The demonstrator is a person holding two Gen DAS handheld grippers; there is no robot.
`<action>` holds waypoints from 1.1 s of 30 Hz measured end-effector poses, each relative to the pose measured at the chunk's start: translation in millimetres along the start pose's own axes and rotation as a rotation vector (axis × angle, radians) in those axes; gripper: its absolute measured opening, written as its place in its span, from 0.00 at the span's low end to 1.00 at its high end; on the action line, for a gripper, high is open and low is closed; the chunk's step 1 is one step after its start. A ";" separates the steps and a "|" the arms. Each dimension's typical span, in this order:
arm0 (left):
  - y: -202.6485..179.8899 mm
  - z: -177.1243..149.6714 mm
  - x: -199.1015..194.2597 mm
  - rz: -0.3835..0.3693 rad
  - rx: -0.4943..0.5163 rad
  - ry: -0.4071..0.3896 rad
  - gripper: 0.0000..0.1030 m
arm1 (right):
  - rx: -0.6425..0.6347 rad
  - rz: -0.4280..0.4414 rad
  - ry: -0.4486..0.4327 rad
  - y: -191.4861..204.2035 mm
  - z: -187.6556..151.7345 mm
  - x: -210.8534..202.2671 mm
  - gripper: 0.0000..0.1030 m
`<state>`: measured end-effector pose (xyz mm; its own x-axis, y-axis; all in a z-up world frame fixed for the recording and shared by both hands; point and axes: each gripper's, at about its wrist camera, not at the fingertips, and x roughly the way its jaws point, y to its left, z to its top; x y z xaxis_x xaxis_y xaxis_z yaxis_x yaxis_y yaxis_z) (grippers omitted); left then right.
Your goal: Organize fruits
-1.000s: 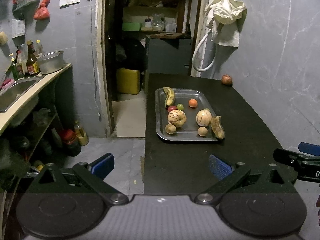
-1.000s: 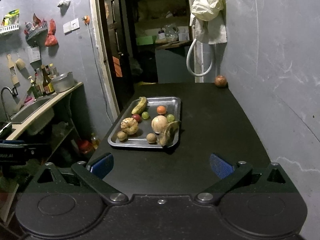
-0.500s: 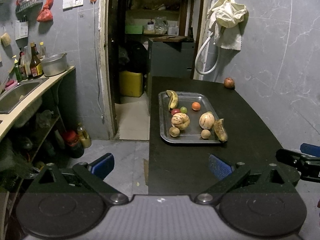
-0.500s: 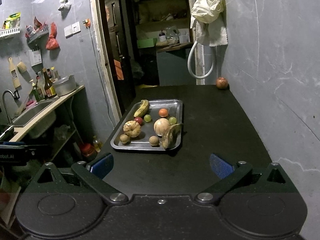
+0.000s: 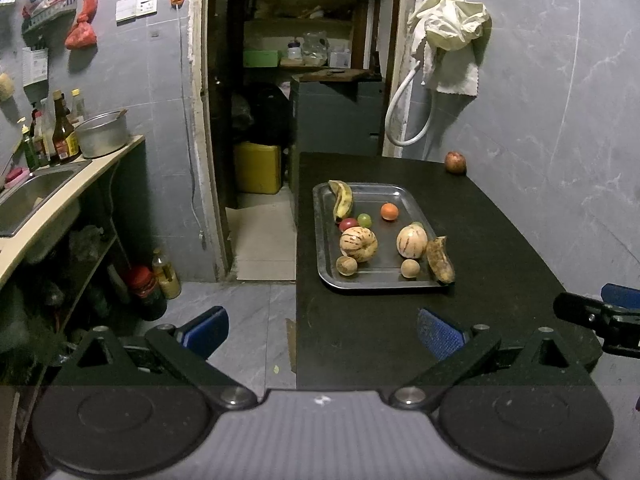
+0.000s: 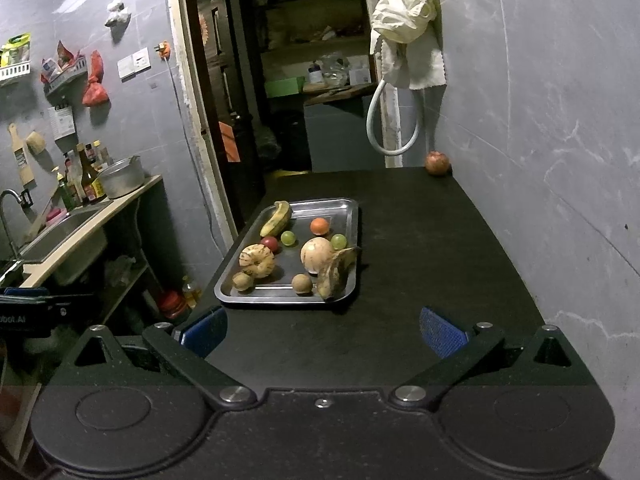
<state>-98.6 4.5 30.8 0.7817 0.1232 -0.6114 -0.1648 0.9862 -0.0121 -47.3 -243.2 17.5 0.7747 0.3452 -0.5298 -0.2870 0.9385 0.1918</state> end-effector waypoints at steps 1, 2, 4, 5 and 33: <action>-0.1 0.0 0.2 0.001 0.000 0.000 0.99 | 0.000 0.000 0.001 0.1 0.1 0.5 0.99; -0.5 -0.1 0.0 0.001 -0.001 0.000 0.99 | -0.001 0.000 0.001 0.1 0.1 0.8 0.99; -0.2 -0.1 1.2 0.002 -0.002 0.003 0.99 | -0.002 -0.004 0.004 0.2 0.0 1.8 0.99; 0.0 0.6 2.4 0.002 -0.001 0.005 0.99 | -0.002 -0.007 0.005 -0.1 0.1 2.7 0.99; -18.0 7.4 21.1 0.033 0.100 0.036 0.99 | 0.045 -0.055 0.046 -16.4 -2.9 18.5 0.99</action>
<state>-74.7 -9.8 23.9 0.7546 0.1537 -0.6380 -0.1283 0.9880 0.0863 -29.9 -252.2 2.2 0.7619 0.2935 -0.5774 -0.2185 0.9556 0.1974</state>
